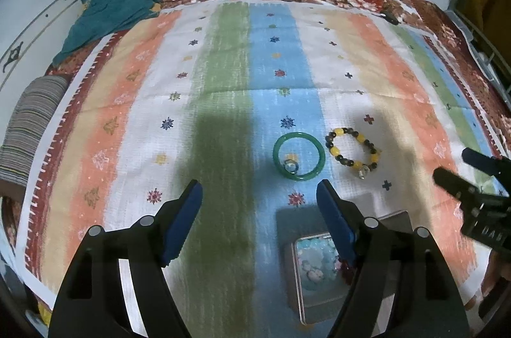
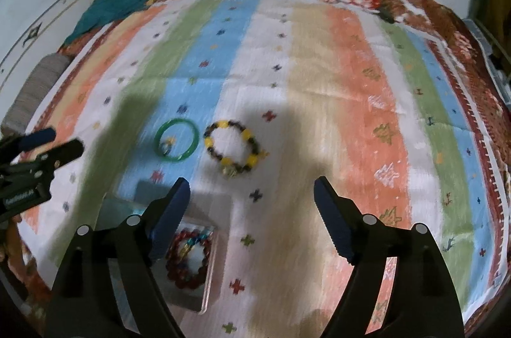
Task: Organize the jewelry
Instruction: 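Move the left tool toward the green bangle while the right tool nears the yellow-black bracelet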
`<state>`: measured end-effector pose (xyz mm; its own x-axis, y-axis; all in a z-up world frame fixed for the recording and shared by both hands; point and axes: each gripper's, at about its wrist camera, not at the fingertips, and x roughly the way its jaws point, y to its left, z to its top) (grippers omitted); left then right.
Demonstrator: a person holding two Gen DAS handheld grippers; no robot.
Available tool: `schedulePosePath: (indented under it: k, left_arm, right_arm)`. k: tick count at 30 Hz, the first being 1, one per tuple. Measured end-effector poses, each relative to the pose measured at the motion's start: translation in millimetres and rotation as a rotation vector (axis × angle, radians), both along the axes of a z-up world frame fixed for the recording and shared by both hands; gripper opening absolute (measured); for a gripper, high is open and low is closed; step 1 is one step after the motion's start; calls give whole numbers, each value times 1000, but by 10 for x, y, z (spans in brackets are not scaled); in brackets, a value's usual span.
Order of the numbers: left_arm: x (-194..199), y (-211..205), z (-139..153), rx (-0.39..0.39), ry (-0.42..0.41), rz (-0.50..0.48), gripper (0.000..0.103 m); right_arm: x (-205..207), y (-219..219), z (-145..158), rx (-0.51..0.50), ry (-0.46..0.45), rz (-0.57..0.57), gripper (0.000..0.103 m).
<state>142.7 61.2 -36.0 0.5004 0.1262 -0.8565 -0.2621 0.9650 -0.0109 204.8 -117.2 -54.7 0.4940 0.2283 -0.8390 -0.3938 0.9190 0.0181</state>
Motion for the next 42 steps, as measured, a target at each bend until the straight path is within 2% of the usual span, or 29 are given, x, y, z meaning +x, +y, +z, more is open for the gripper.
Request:
schedulePosePath:
  k: [11, 16, 22, 31, 42]
  left_arm:
    - [147, -54, -63, 3, 14, -26, 74]
    - [219, -60, -82, 8, 12, -34, 77]
    - [325, 1, -191, -29, 36, -26, 79]
    - [465, 76, -346, -21, 70, -20, 79]
    - [588, 58, -379, -26, 89, -38, 80]
  right_arm:
    - [166, 34, -113, -47, -7, -9, 81]
    - [201, 83, -149, -61, -1, 8, 81]
    - [299, 111, -218, -77, 4, 2, 81]
    - [449, 128, -313, -87, 20, -10, 81]
    - [585, 176, -390, -106, 33, -5, 81]
